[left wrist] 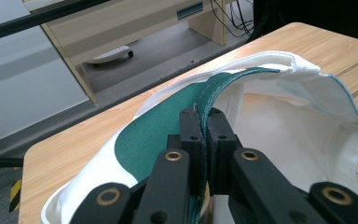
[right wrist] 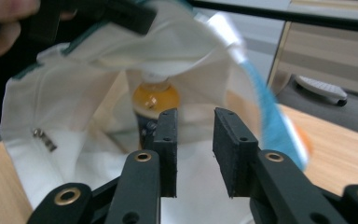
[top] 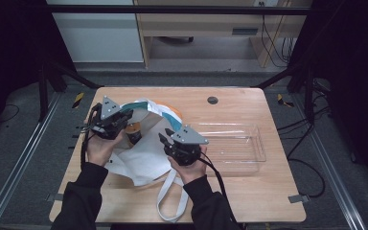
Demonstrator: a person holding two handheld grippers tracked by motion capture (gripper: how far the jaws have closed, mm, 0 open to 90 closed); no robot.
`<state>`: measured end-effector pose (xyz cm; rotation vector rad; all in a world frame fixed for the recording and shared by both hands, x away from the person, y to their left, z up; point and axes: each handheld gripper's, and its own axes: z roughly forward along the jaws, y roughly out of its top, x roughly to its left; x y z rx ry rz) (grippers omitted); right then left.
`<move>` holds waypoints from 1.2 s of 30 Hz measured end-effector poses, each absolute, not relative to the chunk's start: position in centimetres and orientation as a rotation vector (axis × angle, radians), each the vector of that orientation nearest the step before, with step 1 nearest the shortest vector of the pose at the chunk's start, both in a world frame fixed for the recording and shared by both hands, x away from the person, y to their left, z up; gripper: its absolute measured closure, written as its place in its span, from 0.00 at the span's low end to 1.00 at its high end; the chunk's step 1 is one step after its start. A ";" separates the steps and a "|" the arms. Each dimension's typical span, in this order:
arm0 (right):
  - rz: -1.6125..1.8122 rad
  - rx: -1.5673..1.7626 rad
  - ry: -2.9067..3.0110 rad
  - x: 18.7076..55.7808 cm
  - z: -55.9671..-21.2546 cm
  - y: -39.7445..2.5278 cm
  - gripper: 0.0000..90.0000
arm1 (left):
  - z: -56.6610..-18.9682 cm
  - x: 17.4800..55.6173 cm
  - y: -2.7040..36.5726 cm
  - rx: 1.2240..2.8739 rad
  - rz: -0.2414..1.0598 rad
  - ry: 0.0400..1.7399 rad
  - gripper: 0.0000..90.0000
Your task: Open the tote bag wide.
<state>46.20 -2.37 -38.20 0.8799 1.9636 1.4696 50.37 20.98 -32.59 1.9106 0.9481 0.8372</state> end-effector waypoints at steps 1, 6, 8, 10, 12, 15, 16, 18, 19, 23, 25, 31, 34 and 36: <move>1.468 0.881 1.975 46.2 -38.5 -2.1 0.80 | -32.6 50.3 20.9 1.908 0.839 0.946 0.97; 1.443 0.879 2.033 46.2 -40.0 -1.1 0.89 | -32.6 50.3 21.1 1.895 0.823 0.945 0.97; 1.439 0.875 2.048 46.2 -40.3 -0.9 0.91 | -32.6 50.3 21.1 1.891 0.821 0.947 0.97; 1.430 0.872 2.078 46.2 -40.9 -0.5 0.94 | -32.6 50.3 21.2 1.885 0.829 0.939 0.97; 1.429 0.876 2.112 46.2 -41.8 0.0 0.97 | -32.6 50.3 21.1 1.881 0.829 0.939 0.97; 1.432 0.889 2.142 46.3 -42.6 0.2 1.00 | -32.5 50.3 21.1 1.882 0.832 0.938 0.97; 1.432 0.890 2.148 46.3 -42.9 0.3 1.00 | -32.5 50.3 21.1 1.881 0.833 0.939 0.97; 1.428 0.893 2.158 46.3 -43.1 0.4 1.00 | -32.5 50.2 21.1 1.878 0.831 0.941 0.97; 1.418 0.896 2.173 46.3 -43.7 0.5 1.00 | -32.5 50.2 21.1 1.877 0.832 0.942 0.97; 1.404 0.912 2.208 46.5 -44.9 0.8 1.00 | -32.5 50.2 21.1 1.878 0.832 0.941 0.97; 1.399 0.925 2.223 46.4 -45.5 1.0 1.00 | -32.5 50.2 21.1 1.877 0.833 0.941 0.97; 1.347 0.928 2.281 46.5 -47.1 1.7 1.00 | -32.5 50.2 21.0 1.876 0.835 0.939 0.97; 1.317 0.932 2.306 46.5 -47.8 2.2 1.00 | -32.5 50.2 21.0 1.874 0.836 0.943 0.97; 1.301 0.929 2.320 46.5 -48.2 2.5 1.00 | -32.5 50.2 21.0 1.874 0.836 0.942 0.97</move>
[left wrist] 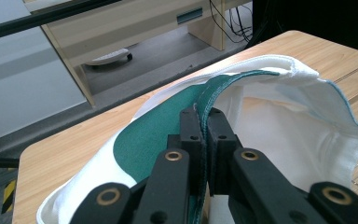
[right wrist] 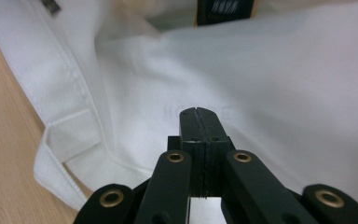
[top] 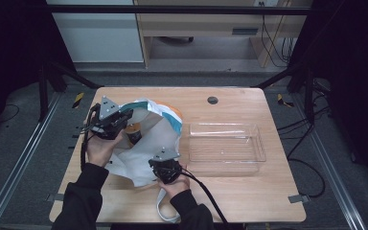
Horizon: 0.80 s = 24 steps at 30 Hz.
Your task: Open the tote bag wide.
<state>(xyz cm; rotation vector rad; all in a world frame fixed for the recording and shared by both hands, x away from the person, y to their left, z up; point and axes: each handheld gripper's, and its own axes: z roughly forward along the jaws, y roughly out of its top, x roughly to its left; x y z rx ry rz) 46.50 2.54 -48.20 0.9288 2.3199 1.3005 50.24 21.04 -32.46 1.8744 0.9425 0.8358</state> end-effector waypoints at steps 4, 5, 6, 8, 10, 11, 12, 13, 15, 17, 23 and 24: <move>1.275 0.941 2.351 46.4 -49.2 3.0 1.00 | -32.4 50.3 21.0 1.876 0.840 0.942 0.97; 1.265 0.948 2.364 46.4 -49.5 3.1 1.00 | -32.4 50.3 21.0 1.876 0.840 0.942 0.97; 1.265 0.948 2.364 46.4 -49.5 3.1 1.00 | -32.4 50.3 21.0 1.877 0.839 0.942 0.97; 1.255 0.949 2.367 46.3 -50.0 3.2 1.00 | -32.3 50.3 21.1 1.877 0.842 0.941 0.97; 1.244 0.952 2.375 46.3 -50.4 3.3 1.00 | -32.3 50.4 21.1 1.876 0.842 0.942 0.97; 1.230 0.957 2.382 46.4 -50.6 3.2 1.00 | -32.3 50.4 21.1 1.876 0.844 0.942 0.97; 1.227 0.961 2.383 46.4 -50.7 3.2 1.00 | -32.3 50.4 21.1 1.875 0.843 0.943 0.97; 1.222 0.964 2.386 46.5 -50.8 3.2 1.00 | -32.3 50.4 21.1 1.875 0.845 0.943 0.97; 1.221 0.965 2.388 46.4 -50.8 3.2 1.00 | -32.3 50.4 21.1 1.874 0.847 0.941 0.97; 1.211 0.955 2.390 46.4 -50.8 3.2 1.00 | -32.3 50.4 21.0 1.874 0.849 0.940 0.97; 1.197 0.952 2.393 46.3 -50.8 3.3 1.00 | -32.1 50.9 21.1 1.871 0.851 0.948 0.97; 1.198 0.949 2.394 46.3 -50.8 3.3 1.00 | -32.1 51.0 21.1 1.872 0.858 0.947 0.97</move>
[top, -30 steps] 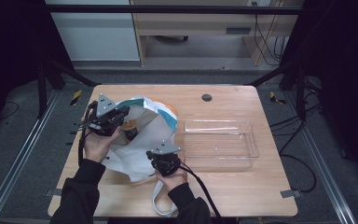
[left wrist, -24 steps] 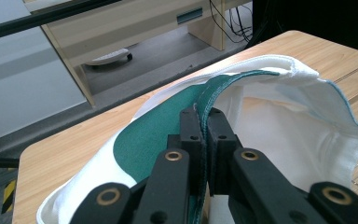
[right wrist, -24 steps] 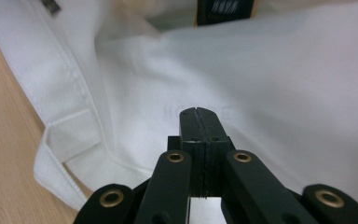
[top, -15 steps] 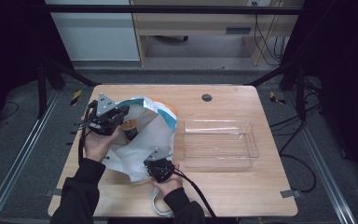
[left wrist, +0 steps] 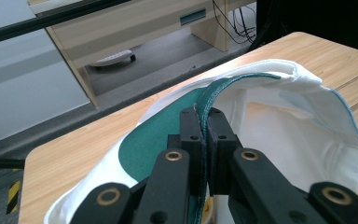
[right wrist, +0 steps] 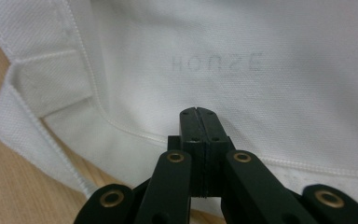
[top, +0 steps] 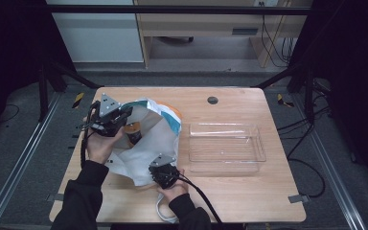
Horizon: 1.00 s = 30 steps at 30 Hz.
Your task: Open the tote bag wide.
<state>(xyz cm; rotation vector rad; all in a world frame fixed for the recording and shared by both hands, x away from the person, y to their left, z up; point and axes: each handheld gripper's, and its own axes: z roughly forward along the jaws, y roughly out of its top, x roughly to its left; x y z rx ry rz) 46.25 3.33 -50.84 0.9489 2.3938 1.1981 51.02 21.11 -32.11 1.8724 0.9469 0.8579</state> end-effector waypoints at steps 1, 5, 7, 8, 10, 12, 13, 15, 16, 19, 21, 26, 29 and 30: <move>1.198 0.956 2.397 46.2 -50.8 3.3 1.00 | -32.1 51.2 21.1 1.871 0.861 0.950 0.97; 1.194 0.947 2.401 46.1 -50.9 3.4 1.00 | -32.0 51.9 21.0 1.877 0.876 0.960 0.97; 1.185 0.950 2.413 46.1 -50.9 3.3 1.00 | -31.8 52.3 21.1 1.878 0.881 0.967 0.97; 1.183 0.952 2.413 46.1 -50.9 3.4 1.00 | -31.7 52.6 21.1 1.881 0.887 0.969 0.97; 1.181 0.953 2.404 46.1 -50.9 3.4 1.00 | -31.6 53.0 21.2 1.891 0.886 0.981 0.97; 1.175 0.943 2.404 46.0 -50.9 3.4 1.00 | -31.4 53.6 21.4 1.894 0.894 0.988 0.97; 1.175 0.943 2.404 46.0 -50.9 3.4 1.00 | -31.4 53.6 21.4 1.894 0.894 0.988 0.97; 1.183 0.955 2.411 46.1 -50.9 3.4 1.00 | -31.4 54.1 21.5 1.892 0.908 0.981 0.97; 1.183 0.956 2.412 46.1 -50.9 3.4 1.00 | -31.5 54.3 21.5 1.890 0.906 0.988 0.97; 1.187 0.954 2.409 46.2 -50.9 3.3 1.00 | -31.5 55.1 21.7 1.891 0.904 1.015 0.97; 1.186 0.955 2.409 46.1 -50.9 3.3 1.00 | -31.5 55.6 21.8 1.897 0.913 1.023 0.97; 1.190 0.961 2.411 46.1 -50.9 3.3 1.00 | -31.9 57.1 21.9 1.914 0.922 1.046 0.97; 1.194 0.962 2.412 46.1 -50.9 3.3 1.00 | -32.2 58.0 21.9 1.919 0.925 1.062 0.97; 1.185 0.961 2.415 46.0 -50.9 3.3 1.00 | -32.4 58.3 21.9 1.922 0.927 1.069 0.97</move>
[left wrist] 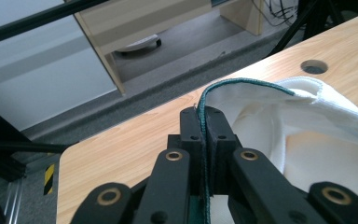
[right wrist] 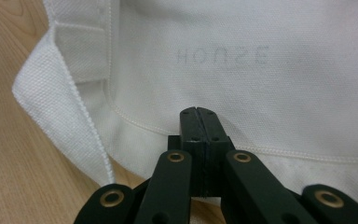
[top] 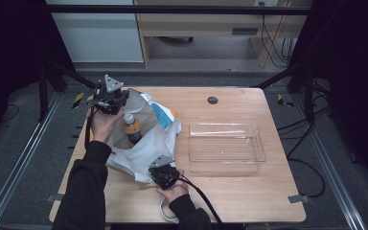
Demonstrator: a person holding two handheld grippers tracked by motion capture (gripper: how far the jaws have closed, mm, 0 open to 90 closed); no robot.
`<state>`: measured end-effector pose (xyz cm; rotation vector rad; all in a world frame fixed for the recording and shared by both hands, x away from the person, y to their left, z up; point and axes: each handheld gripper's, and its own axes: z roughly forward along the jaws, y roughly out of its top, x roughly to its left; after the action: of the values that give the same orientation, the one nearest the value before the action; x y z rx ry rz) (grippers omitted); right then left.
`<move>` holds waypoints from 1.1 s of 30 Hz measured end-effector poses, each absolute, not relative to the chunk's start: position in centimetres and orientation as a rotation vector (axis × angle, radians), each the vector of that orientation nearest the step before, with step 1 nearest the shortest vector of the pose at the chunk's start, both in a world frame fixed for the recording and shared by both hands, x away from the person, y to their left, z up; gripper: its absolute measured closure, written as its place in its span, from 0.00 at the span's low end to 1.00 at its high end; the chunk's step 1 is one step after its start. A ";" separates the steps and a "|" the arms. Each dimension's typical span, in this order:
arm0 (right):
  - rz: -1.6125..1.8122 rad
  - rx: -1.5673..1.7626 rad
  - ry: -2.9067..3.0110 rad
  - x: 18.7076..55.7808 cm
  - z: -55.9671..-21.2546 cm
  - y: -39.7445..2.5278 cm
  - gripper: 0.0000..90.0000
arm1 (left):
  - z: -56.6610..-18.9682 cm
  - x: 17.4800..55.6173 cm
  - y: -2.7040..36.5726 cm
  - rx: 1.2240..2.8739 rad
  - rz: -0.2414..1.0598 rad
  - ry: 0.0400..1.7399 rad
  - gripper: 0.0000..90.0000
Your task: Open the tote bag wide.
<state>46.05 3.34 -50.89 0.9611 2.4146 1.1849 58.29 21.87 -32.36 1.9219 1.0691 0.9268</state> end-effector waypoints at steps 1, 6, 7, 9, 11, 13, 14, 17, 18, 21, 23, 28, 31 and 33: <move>1.185 0.967 2.412 46.0 -50.9 3.4 1.00 | -32.5 58.6 21.9 1.924 0.925 1.076 0.97; 1.186 0.964 2.416 46.0 -50.9 3.3 1.00 | -33.7 60.1 21.8 1.935 0.918 1.110 0.97; 1.187 0.962 2.417 46.0 -50.9 3.3 1.00 | -34.2 60.6 21.8 1.932 0.907 1.122 0.97; 1.188 0.962 2.417 46.0 -50.9 3.3 1.00 | -34.3 60.8 21.9 1.933 0.900 1.123 0.97; 1.189 0.962 2.418 46.0 -50.9 3.3 1.00 | -34.8 61.1 21.9 1.926 0.879 1.130 0.97; 1.189 0.961 2.418 46.0 -50.9 3.3 1.00 | -35.1 61.1 22.0 1.926 0.870 1.136 0.97; 1.194 0.964 2.416 46.0 -50.9 3.3 1.00 | -35.1 61.1 22.0 1.926 0.870 1.136 0.97; 1.196 0.962 2.418 46.1 -50.9 3.3 1.00 | -35.3 61.2 22.2 1.919 0.837 1.147 0.95; 1.196 0.962 2.418 46.1 -50.9 3.3 1.00 | -35.3 61.2 22.3 1.915 0.832 1.153 0.94; 1.193 0.963 2.416 46.0 -50.9 3.3 1.00 | -35.4 61.0 22.6 1.903 0.837 1.153 0.86; 1.192 0.964 2.415 46.0 -50.9 3.3 1.00 | -35.4 60.8 22.8 1.901 0.841 1.145 0.79; 1.189 0.964 2.416 46.0 -50.9 3.3 1.00 | -34.7 60.0 23.9 1.849 0.823 1.126 0.63; 1.195 0.968 2.418 46.0 -50.9 3.3 1.00 | -33.8 59.0 24.6 1.839 0.850 1.103 0.61; 1.194 0.968 2.418 46.1 -50.9 3.3 1.00 | -33.2 58.3 25.2 1.826 0.850 1.088 0.61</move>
<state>46.05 3.32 -50.89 0.9678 2.4176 1.1939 58.33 25.17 -33.23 1.8259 1.0882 0.8502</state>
